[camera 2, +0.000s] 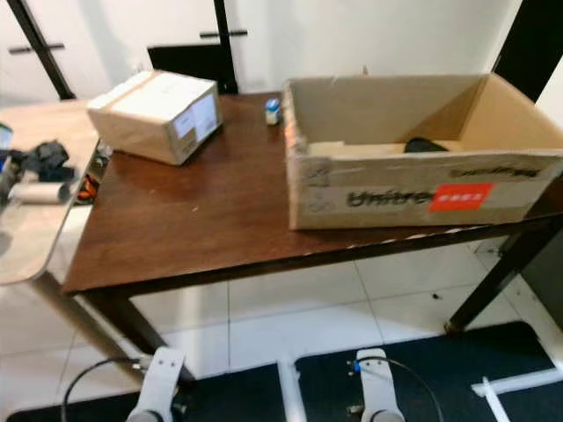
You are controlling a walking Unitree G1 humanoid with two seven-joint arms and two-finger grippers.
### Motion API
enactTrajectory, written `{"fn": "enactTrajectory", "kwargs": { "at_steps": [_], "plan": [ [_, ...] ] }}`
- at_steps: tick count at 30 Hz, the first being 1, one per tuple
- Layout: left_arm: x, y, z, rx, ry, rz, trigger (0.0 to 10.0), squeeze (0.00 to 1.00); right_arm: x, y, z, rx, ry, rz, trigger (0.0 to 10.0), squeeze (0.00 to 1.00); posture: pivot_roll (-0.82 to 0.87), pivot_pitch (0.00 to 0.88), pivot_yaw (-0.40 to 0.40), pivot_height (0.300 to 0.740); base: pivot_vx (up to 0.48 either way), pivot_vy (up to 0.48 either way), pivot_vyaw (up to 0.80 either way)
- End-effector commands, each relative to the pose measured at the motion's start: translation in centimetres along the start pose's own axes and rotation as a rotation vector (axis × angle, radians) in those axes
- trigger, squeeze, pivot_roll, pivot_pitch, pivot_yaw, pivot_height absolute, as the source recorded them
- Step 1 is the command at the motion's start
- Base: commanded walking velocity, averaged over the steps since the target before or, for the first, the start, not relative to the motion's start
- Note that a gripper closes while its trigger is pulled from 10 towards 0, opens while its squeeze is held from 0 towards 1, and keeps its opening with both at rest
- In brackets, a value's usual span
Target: Picking trash to rubbish bin
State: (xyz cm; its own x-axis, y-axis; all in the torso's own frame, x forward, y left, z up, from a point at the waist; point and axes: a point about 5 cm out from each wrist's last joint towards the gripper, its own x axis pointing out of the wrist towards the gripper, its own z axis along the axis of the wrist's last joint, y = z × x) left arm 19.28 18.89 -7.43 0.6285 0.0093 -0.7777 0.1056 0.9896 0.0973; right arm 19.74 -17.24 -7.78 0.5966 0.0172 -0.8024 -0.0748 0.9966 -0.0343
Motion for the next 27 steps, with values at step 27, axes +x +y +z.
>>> {"fn": "enactTrajectory", "kwargs": {
  "at_steps": [27],
  "plan": [
    [0.05,-0.01,0.22,0.013,-0.009,-0.014,10.0,0.0,0.0,0.24,-0.17,-0.015,0.006,0.025,10.0,0.0,0.0,0.099,0.013,0.74,0.0,0.412,0.0]
  ]
}}
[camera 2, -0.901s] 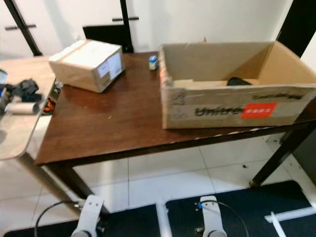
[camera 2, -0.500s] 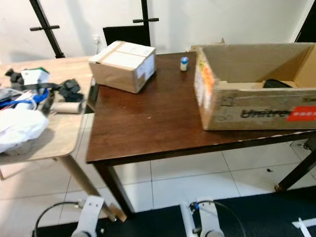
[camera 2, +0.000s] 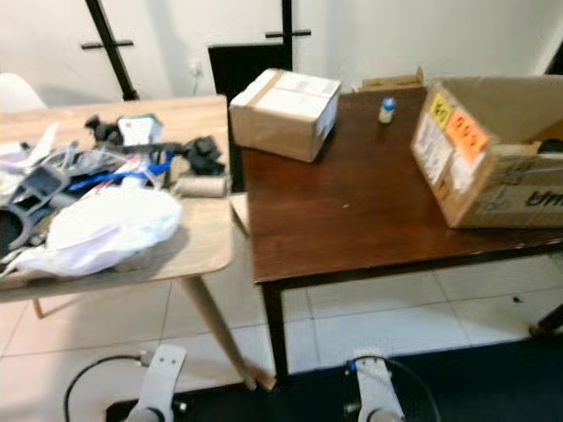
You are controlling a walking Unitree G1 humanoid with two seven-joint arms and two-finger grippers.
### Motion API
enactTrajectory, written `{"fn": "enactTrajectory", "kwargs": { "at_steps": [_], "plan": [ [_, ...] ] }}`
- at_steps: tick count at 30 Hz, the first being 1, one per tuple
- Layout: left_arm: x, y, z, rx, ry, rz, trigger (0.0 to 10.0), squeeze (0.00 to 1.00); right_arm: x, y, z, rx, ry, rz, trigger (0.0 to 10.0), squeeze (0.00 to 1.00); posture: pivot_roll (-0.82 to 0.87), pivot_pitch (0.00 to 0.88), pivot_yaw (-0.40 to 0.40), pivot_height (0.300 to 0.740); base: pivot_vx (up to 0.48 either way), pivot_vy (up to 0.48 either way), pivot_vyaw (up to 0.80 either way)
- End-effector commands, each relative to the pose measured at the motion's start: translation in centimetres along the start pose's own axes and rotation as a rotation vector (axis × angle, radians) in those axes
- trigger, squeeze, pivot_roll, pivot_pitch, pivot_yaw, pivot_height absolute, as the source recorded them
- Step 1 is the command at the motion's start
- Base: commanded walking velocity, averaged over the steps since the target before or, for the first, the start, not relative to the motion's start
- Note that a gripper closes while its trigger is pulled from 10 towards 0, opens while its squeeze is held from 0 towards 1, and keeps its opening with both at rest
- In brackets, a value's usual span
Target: Picking trash to rubbish bin
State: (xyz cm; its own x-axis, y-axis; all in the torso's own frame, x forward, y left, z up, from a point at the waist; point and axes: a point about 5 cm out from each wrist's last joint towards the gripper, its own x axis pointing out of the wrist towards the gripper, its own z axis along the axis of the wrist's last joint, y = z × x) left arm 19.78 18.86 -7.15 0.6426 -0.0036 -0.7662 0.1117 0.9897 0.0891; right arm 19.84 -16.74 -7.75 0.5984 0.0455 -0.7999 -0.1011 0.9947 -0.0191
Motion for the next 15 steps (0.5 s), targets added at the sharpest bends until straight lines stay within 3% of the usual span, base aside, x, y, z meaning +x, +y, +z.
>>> {"fn": "enactTrajectory", "kwargs": {
  "at_steps": [1,10,15],
  "plan": [
    [-0.05,-0.07,-0.32,0.014,0.01,-0.005,10.0,0.0,-0.06,-0.25,-0.3,-0.003,0.011,-0.003,10.0,0.0,0.0,0.099,0.013,0.74,0.0,0.386,0.0],
    [0.03,-0.19,-0.1,0.011,0.005,-0.008,10.0,0.0,-0.05,-0.3,-0.22,-0.005,0.01,-0.002,10.0,0.0,0.0,0.084,0.01,0.74,0.0,0.385,0.0],
    [0.06,-0.21,-0.03,0.038,0.008,-0.015,10.0,0.0,-0.04,-0.31,-0.09,-0.006,0.005,-0.001,10.0,0.0,0.0,0.079,0.011,0.74,0.0,0.0,0.0]
  ]
}}
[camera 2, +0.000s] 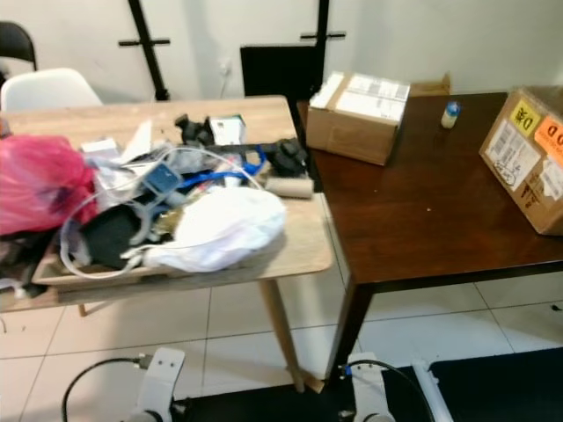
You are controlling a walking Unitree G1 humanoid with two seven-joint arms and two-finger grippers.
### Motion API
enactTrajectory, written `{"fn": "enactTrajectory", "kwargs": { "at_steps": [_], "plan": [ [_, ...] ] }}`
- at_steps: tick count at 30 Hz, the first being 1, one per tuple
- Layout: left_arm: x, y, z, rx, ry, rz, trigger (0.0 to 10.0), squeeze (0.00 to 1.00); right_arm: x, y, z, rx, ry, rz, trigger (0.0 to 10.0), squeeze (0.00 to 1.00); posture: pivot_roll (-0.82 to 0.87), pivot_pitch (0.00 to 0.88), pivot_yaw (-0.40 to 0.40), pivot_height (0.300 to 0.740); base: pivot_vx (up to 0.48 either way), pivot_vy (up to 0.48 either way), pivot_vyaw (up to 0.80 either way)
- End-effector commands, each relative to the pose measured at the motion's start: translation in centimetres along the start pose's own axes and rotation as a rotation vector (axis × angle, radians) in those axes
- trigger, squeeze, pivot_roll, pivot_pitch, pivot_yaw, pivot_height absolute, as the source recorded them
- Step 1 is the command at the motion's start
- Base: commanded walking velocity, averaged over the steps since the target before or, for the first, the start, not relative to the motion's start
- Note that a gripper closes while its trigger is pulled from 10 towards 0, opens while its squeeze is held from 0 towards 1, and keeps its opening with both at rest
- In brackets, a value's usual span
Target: Picking trash to rubbish bin
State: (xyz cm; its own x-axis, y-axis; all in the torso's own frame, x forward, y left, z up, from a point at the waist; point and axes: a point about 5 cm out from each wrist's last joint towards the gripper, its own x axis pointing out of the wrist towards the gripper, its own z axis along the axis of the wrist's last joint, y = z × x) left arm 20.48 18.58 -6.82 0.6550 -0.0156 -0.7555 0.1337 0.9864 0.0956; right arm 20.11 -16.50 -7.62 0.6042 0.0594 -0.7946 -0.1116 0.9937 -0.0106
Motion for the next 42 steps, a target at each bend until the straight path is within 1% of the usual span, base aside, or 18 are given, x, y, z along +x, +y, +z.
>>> {"fn": "enactTrajectory", "kwargs": {
  "at_steps": [1,3,14,16,26,32,35,36,38,42],
  "plan": [
    [-0.1,-0.1,-0.8,0.021,0.027,-0.007,10.0,0.0,-0.1,-0.5,-0.4,-0.002,0.013,-0.014,10.0,0.0,0.0,0.079,0.011,0.74,0.0,0.0,0.0],
    [-0.1,-0.1,-0.8,0.023,0.027,-0.006,10.0,0.0,-0.1,-0.5,-0.4,-0.002,0.013,-0.013,10.0,0.0,0.0,0.079,0.011,0.74,0.0,0.0,0.0],
    [-0.2,0.4,-0.9,0.022,0.034,0.015,10.0,0.0,-0.1,-0.5,-0.5,0.002,0.016,-0.015,10.0,0.0,0.0,0.085,0.014,0.74,0.0,-0.47,0.0],
    [-0.2,0.4,-0.8,0.011,0.032,0.021,10.0,0.0,-0.1,-0.5,-0.6,0.002,0.018,-0.016,10.0,0.0,0.0,0.088,0.013,0.74,0.0,0.0,0.0],
    [-0.2,0.4,-0.7,0.018,0.013,0.041,10.0,0.0,-0.1,-0.5,-0.4,-0.004,0.014,-0.012,10.0,0.0,0.0,0.092,0.01,0.74,0.0,0.0,0.0],
    [-0.2,0.6,-0.8,0.011,0.012,0.05,10.0,0.0,0.0,-0.2,-0.1,-0.03,0.0,0.001,10.0,0.0,0.0,0.096,0.009,0.74,0.0,0.0,0.0],
    [-0.3,0.7,-0.8,0.007,0.003,0.057,10.0,0.0,0.2,0.7,1.6,-0.093,-0.07,0.058,10.0,0.0,0.01,0.095,0.014,0.74,0.0,0.0,0.0],
    [-0.3,0.7,-0.8,0.007,0.003,0.057,10.0,0.0,0.2,0.7,1.6,-0.093,-0.07,0.058,10.0,0.0,0.01,0.095,0.014,0.74,0.0,0.0,0.0],
    [-0.3,0.8,-0.8,0.018,-0.003,0.056,10.0,0.0,0.2,0.6,2.7,-0.098,-0.111,0.072,10.0,0.0,0.01,0.093,0.017,0.74,0.0,0.0,0.0],
    [-0.4,0.8,-0.8,0.028,0.004,0.031,10.0,0.0,0.2,0.1,3.3,-0.117,-0.131,0.076,10.0,0.0,0.01,0.092,0.024,0.74,0.0,0.0,0.0]
  ]
}}
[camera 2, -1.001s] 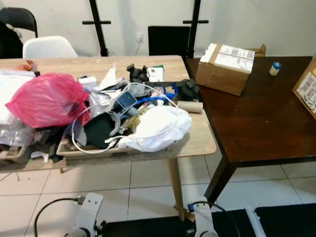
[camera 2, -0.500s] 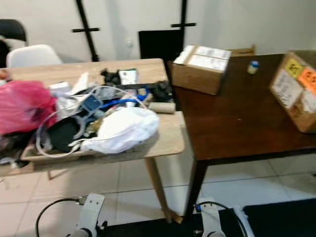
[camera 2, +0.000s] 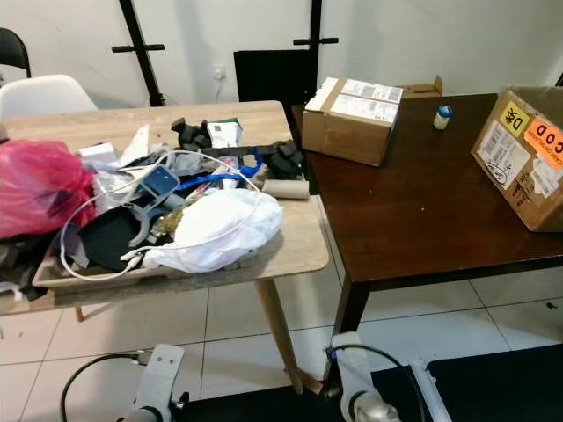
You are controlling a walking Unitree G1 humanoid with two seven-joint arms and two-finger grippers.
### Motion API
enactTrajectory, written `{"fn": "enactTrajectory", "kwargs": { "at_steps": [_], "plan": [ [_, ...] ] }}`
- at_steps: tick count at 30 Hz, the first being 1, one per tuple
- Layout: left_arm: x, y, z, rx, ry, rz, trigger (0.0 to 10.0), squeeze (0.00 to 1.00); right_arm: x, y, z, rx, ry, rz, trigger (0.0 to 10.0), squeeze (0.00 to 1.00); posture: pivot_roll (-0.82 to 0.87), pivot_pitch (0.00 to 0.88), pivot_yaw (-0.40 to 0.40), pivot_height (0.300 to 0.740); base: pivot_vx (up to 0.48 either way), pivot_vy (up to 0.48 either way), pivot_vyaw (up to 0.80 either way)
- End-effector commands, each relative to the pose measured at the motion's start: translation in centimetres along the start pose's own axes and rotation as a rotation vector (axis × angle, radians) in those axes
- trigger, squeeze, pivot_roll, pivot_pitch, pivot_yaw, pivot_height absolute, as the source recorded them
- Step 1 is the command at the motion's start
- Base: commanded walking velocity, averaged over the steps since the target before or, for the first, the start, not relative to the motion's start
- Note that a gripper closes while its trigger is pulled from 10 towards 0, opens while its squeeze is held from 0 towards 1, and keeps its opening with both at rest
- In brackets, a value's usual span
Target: Picking trash to rubbish bin
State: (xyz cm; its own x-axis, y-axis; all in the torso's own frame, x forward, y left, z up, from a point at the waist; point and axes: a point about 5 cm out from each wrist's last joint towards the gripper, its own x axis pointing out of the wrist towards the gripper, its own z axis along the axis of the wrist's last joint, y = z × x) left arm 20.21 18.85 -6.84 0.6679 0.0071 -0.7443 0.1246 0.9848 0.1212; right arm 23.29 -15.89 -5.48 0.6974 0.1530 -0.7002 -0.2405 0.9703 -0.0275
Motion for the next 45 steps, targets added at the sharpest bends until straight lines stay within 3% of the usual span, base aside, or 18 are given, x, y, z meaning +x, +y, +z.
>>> {"fn": "enactTrajectory", "kwargs": {
  "at_steps": [1,3,6,9,10,13,17,20,23,25,27,30,34,35,36,37,38,45],
  "plan": [
    [-0.2,0.6,-0.4,0.024,0.012,-0.009,10.0,0.0,-0.2,-0.4,-0.2,-0.038,0.004,0.024,10.0,0.0,0.01,0.091,0.026,0.74,0.0,0.0,0.0],
    [-0.2,0.7,-0.2,0.032,-0.007,-0.02,10.0,0.0,-0.2,-0.4,0.0,-0.048,0.009,0.064,10.0,0.0,0.01,0.091,0.027,0.74,0.0,0.0,0.0],
    [-0.5,0.9,1.1,0.026,-0.11,-0.082,10.0,0.0,-0.4,-0.3,0.2,-0.142,0.054,0.232,10.0,0.0,0.01,0.093,0.03,0.74,0.0,0.0,0.0],
    [-1.5,0.9,2.2,0.065,-0.205,-0.259,10.0,0.0,-1.6,-0.2,0.7,-0.288,0.055,0.522,10.0,0.0,0.01,0.094,0.032,0.74,0.0,0.0,0.0],
    [-2.0,1.0,2.4,0.1,-0.23,-0.323,10.0,0.0,-2.3,-0.1,1.5,-0.274,0.028,0.614,10.0,0.0,0.01,0.094,0.032,0.74,0.0,0.0,0.0],
    [-3.2,1.2,2.6,0.152,-0.246,-0.48,10.0,0.0,-4.5,-0.3,5.0,-0.179,-0.111,0.771,10.0,0.0,0.0,0.095,0.03,0.74,0.0,0.0,0.0],
    [-5.9,1.6,4.3,0.147,-0.3,-0.676,10.0,0.0,-7.8,-0.9,10.8,-0.163,-0.341,0.888,10.0,0.0,0.0,0.096,0.031,0.74,0.0,0.0,0.0],
    [-8.0,1.4,5.9,0.203,-0.332,-0.806,10.0,0.0,-10.2,-1.4,15.3,-0.149,-0.516,0.943,10.0,0.0,0.0,0.095,0.029,0.74,0.0,0.0,0.0],
    [-9.7,0.8,7.6,0.245,-0.372,-0.891,10.0,0.0,-11.8,-1.7,18.1,-0.165,-0.631,0.979,10.0,0.0,0.01,0.094,0.025,0.74,0.0,0.0,0.0],
    [-10.0,0.7,8.0,0.253,-0.384,-0.911,10.0,0.0,-12.1,-1.7,18.7,-0.167,-0.657,0.987,10.0,0.0,0.01,0.094,0.024,0.74,0.0,0.0,0.0],
    [-11.4,0.1,9.9,0.27,-0.446,-0.967,10.0,0.0,-13.7,-1.8,20.3,-0.162,-0.715,1.011,10.0,0.0,0.01,0.092,0.021,0.74,0.0,0.0,0.0],
    [-12.6,-0.4,13.2,0.206,-0.592,-0.988,10.0,0.0,-14.6,-2.1,22.0,-0.15,-0.788,0.993,10.0,0.0,0.01,0.093,0.02,0.74,0.0,0.0,0.0],
    [-13.8,-0.4,15.6,0.158,-0.691,-0.996,10.0,0.0,-15.4,-2.2,23.1,-0.131,-0.836,0.973,10.0,0.0,0.01,0.093,0.02,0.74,0.0,0.0,0.0],
    [-13.8,-0.4,15.6,0.158,-0.691,-0.996,10.0,0.0,-15.4,-2.2,23.1,-0.131,-0.836,0.973,10.0,0.0,0.01,0.093,0.02,0.74,0.0,0.0,0.0],
    [-14.7,-0.3,17.7,0.138,-0.773,-0.997,10.0,0.0,-15.1,-2.6,23.9,-0.131,-0.859,0.896,10.0,0.0,0.01,0.091,0.023,0.74,0.0,0.0,0.0],
    [-16.5,-0.1,21.1,0.122,-0.907,-0.998,10.0,0.0,-14.7,-3.1,25.2,-0.105,-0.877,0.773,10.0,0.0,0.01,0.088,0.027,0.74,0.0,0.0,0.0],
    [-17.1,-0.1,22.1,0.12,-0.949,-0.995,10.0,0.0,-14.5,-3.2,25.6,-0.096,-0.883,0.737,10.0,0.0,0.01,0.088,0.027,0.74,0.0,0.0,0.0],
    [-18.5,0.3,24.7,0.172,-1.008,-0.921,10.0,0.0,-14.3,-2.2,26.4,-0.112,-0.862,0.692,10.0,0.0,0.01,0.09,0.031,0.74,0.0,0.0,0.0]
  ]
}}
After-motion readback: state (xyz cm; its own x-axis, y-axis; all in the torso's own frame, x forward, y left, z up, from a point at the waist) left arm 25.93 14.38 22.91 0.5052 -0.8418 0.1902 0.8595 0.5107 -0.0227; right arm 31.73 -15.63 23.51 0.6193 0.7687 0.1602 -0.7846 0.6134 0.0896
